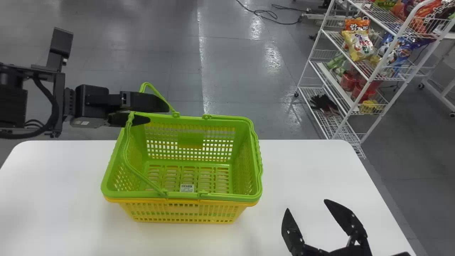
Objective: Grasp handle with right gripper to insert into left gripper then lift and swing left to center
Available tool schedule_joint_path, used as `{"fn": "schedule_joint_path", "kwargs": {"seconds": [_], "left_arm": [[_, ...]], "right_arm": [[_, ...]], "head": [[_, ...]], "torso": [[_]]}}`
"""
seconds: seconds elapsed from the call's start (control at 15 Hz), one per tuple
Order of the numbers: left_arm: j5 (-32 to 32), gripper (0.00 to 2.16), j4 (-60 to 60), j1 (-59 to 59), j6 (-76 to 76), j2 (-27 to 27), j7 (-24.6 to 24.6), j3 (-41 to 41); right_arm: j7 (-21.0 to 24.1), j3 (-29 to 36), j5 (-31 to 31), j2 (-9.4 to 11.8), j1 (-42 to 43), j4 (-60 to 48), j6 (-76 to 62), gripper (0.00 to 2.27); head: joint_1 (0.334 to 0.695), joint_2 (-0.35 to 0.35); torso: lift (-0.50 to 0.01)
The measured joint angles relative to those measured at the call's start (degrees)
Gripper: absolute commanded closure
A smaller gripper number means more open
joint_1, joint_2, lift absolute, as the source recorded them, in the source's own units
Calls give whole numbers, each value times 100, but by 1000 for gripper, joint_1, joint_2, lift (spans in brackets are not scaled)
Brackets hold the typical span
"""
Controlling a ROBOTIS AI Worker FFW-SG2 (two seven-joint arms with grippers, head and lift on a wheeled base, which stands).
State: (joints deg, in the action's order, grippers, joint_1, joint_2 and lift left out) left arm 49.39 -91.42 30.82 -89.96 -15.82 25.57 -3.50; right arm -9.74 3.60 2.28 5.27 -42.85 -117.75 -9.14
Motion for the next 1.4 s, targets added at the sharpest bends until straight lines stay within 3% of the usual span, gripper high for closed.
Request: {"fn": "schedule_joint_path", "kwargs": {"seconds": [0.07,0.27,0.33,0.53,0.8,1.4], "left_arm": [[4,60,2,24,0,1,0,33],[84,60,1,86,0,35,-3,100],[105,60,-2,116,0,53,-3,148],[116,60,-5,160,0,78,-6,232],[117,60,40,170,0,79,-9,269],[292,60,252,179,0,108,-9,260]], "right_arm": [[71,22,0,0,92,-36,125,498],[262,80,-27,0,480,-85,710,1760],[347,74,-66,0,617,-88,923,2034],[423,-66,-370,9,980,-21,1405,2192],[429,-350,-754,87,1409,308,1647,2192],[438,-732,-963,216,2004,766,1891,2192]], "head": [[695,-165],[695,-184],[695,-197],[695,-197],[695,-173],[695,-144]], "torso": [[-93],[-93],[-93],[-93],[-93],[-93]]}}
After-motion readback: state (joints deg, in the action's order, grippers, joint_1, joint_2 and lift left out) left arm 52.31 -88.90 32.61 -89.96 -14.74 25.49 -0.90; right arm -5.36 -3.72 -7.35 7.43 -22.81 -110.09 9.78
